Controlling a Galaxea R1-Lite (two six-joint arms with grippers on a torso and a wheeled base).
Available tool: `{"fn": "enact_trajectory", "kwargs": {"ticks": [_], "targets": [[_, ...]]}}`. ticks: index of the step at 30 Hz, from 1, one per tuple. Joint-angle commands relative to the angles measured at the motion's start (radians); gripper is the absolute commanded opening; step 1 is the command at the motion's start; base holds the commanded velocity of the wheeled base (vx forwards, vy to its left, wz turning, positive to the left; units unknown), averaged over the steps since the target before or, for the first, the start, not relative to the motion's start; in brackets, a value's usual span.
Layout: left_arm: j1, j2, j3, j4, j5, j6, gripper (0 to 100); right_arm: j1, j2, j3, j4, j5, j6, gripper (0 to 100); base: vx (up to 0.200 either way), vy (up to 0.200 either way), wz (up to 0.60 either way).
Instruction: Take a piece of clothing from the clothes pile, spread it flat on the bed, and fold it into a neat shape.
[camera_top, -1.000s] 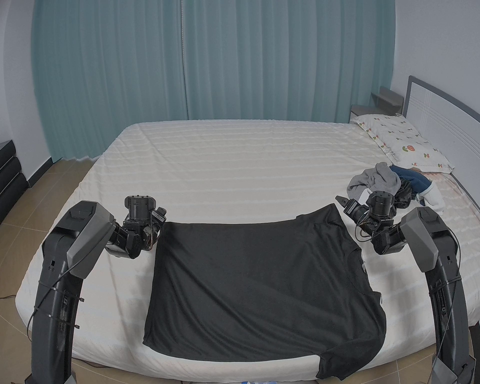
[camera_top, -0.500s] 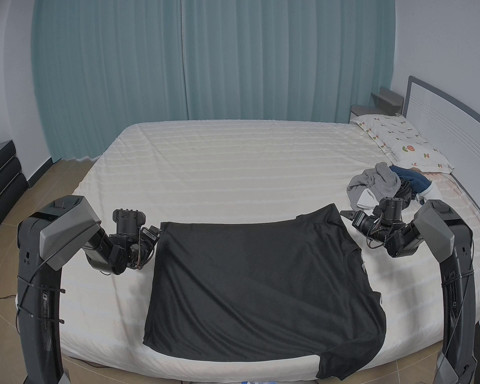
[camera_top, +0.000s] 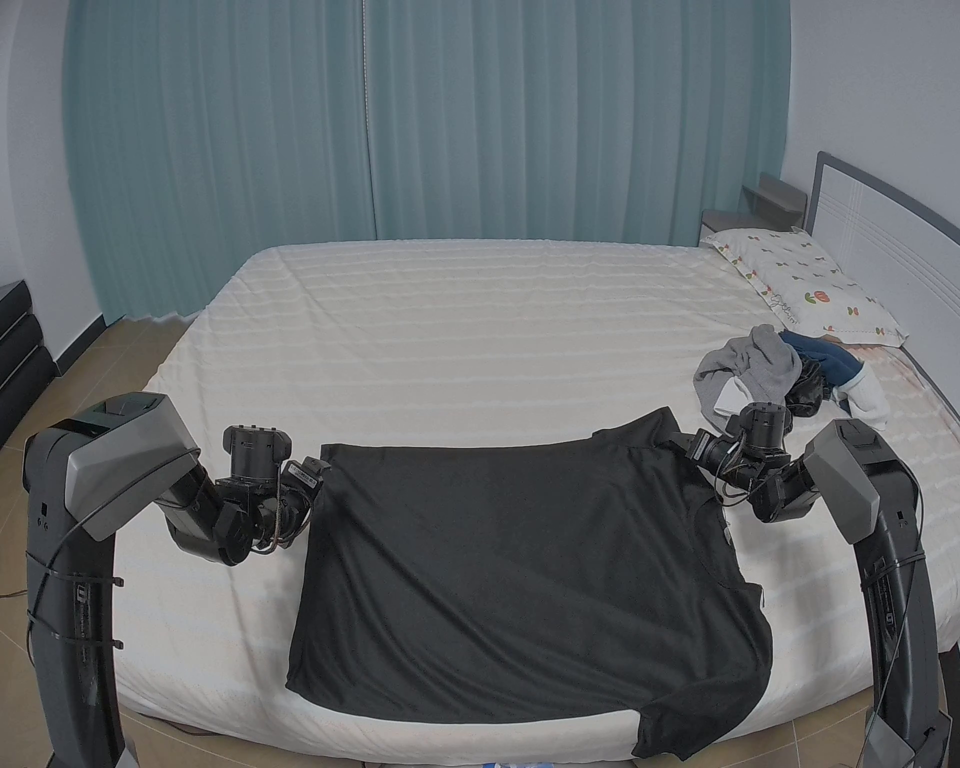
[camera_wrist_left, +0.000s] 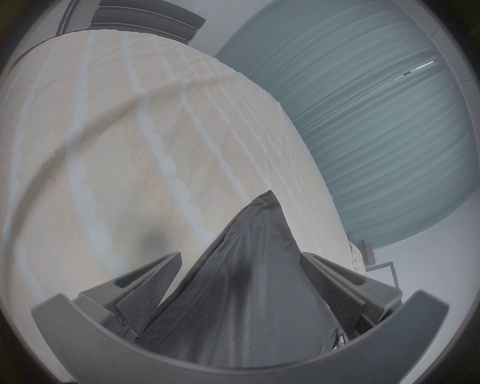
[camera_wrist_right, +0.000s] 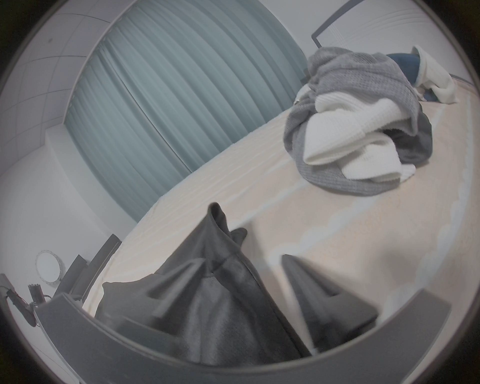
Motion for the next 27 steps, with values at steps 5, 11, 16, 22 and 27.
{"fn": "enact_trajectory", "kwargs": {"ticks": [5, 11, 16, 22, 27], "targets": [[-0.001, -0.005, 0.010, 0.000, 0.000, -0.001, 100, 0.004, 0.010, -0.011, -0.019, -0.003, -0.003, 0, 0.000, 0.000, 0.00], [-0.001, -0.005, 0.010, 0.000, 0.000, -0.001, 100, -0.001, 0.024, -0.037, -0.027, -0.009, 0.000, 0, 0.000, 0.000, 0.00], [-0.001, -0.005, 0.010, 0.000, 0.000, -0.001, 100, -0.007, 0.061, -0.130, -0.016, -0.077, -0.001, 0, 0.000, 0.000, 0.00], [-0.001, -0.005, 0.012, 0.000, 0.000, -0.001, 100, -0.005, 0.079, -0.153, 0.005, -0.098, -0.003, 0, 0.000, 0.000, 0.00], [-0.001, -0.005, 0.010, 0.000, 0.000, -0.001, 100, -0.007, 0.081, -0.158, 0.007, -0.098, -0.001, 0, 0.000, 0.000, 0.00]]}}
